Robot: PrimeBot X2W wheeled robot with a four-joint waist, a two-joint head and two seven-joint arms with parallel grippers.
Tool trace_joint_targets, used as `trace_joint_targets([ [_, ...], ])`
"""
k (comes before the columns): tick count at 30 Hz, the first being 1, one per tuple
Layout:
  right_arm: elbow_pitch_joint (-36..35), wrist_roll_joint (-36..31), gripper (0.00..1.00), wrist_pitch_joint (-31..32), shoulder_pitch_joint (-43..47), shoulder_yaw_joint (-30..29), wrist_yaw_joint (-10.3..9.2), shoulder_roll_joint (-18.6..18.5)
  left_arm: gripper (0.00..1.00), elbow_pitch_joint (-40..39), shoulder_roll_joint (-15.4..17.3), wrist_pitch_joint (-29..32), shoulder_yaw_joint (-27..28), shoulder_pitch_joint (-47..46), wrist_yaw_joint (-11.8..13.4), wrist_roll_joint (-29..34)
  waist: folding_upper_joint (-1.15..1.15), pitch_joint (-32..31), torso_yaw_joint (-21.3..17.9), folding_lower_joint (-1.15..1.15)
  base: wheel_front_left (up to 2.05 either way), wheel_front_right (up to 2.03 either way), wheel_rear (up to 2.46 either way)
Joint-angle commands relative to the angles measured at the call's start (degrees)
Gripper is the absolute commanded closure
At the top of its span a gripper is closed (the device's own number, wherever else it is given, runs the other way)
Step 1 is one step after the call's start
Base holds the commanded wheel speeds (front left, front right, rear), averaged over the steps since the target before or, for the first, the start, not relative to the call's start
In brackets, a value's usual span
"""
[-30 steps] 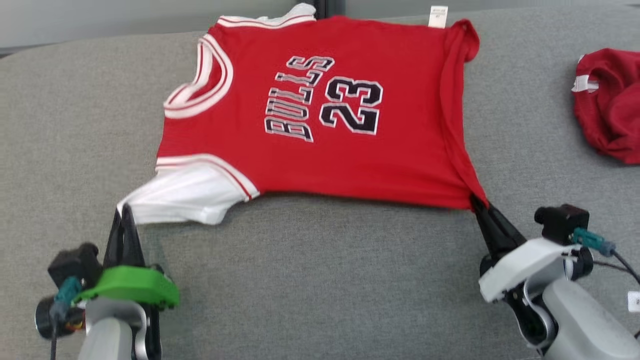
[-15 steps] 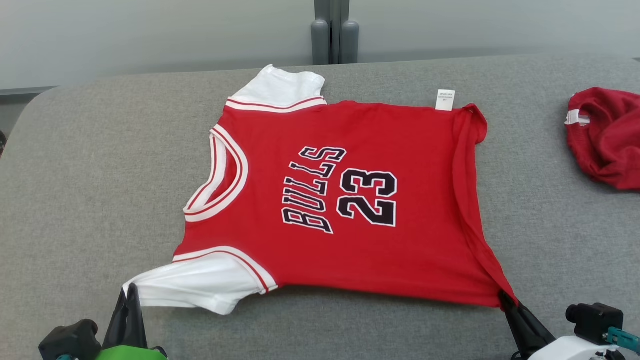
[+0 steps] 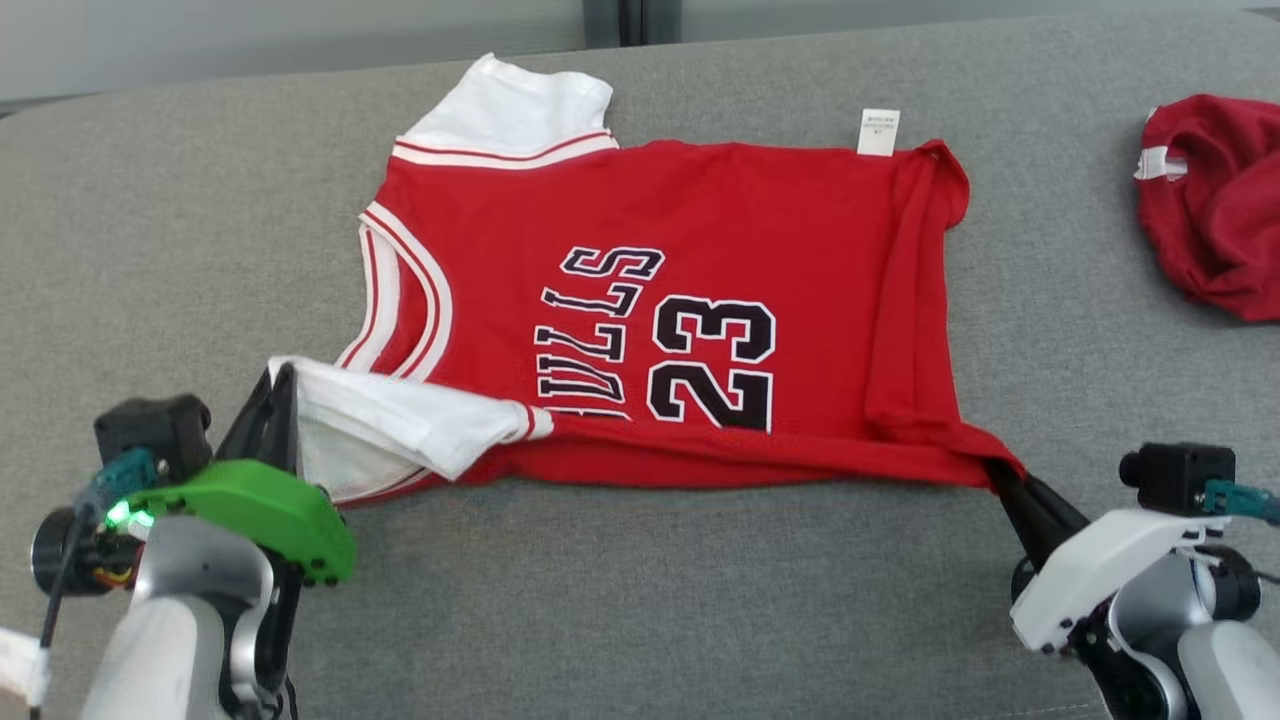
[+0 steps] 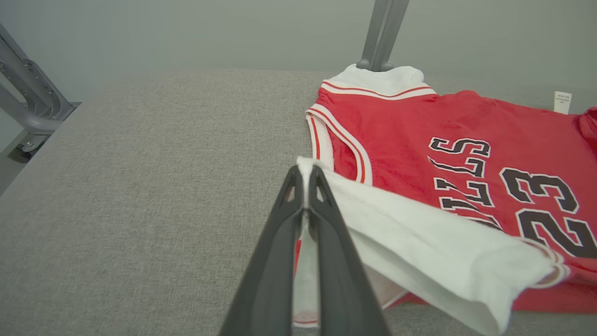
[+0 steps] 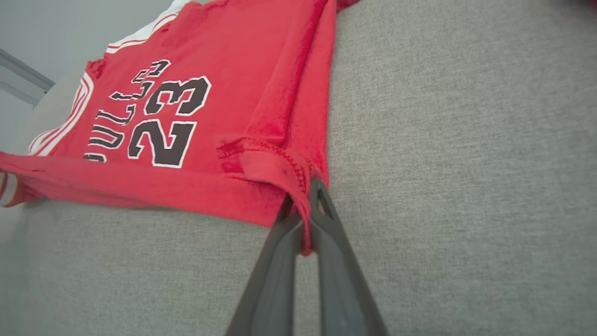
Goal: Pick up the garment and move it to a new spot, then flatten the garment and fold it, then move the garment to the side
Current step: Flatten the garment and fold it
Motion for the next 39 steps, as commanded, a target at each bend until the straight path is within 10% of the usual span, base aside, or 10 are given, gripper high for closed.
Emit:
trace_joint_targets([
  [1,0.4,-0.3,1.00,0.6,-2.9,0.0,-0.07,-0.3,1.00,2.6,0.5,0.0,-0.2,-3.8,-0.9,-0.3,0.00,3.4,-1.5,0.00,0.00,0.00,0.00],
  [6,2.4,0.2,0.91,-0.8,-9.3,1.5,-0.07,-0.9,1.00,11.0,-0.1,-1.4,-0.9,-12.5,-2.9,-0.8,0.00,6.2,-2.0,0.00,0.00,0.00,0.00],
  [7,2.8,-0.2,0.51,-2.0,-10.6,2.2,-0.07,-1.3,0.77,13.0,-0.2,-2.0,-1.1,-13.8,-3.3,-0.9,0.00,6.7,-2.1,0.00,0.00,0.00,0.00],
  [8,3.0,0.0,0.00,-2.9,-11.4,2.7,-0.07,-1.2,0.29,14.1,-0.5,-2.7,-1.1,-14.8,-3.4,-0.9,0.00,7.0,-2.2,0.00,0.00,0.00,0.00],
  [9,3.3,-0.2,0.00,-4.5,-12.1,3.4,-0.06,-1.6,0.00,15.4,-0.7,-3.9,-1.6,-15.9,-3.8,-0.5,0.00,7.3,-2.2,0.00,0.00,0.00,0.00],
  [21,2.5,-9.3,0.00,-26.7,-8.1,2.8,-0.04,-1.9,0.00,16.0,-3.3,-25.6,-2.8,-10.8,1.0,5.7,0.00,4.9,-2.3,0.00,0.00,0.00,0.00],
  [39,-1.6,-12.7,0.00,-27.2,-0.5,0.8,-0.04,2.0,0.00,6.0,-3.2,-24.6,-3.3,5.5,3.8,4.6,0.00,1.3,-3.5,0.00,0.00,0.00,0.00],
])
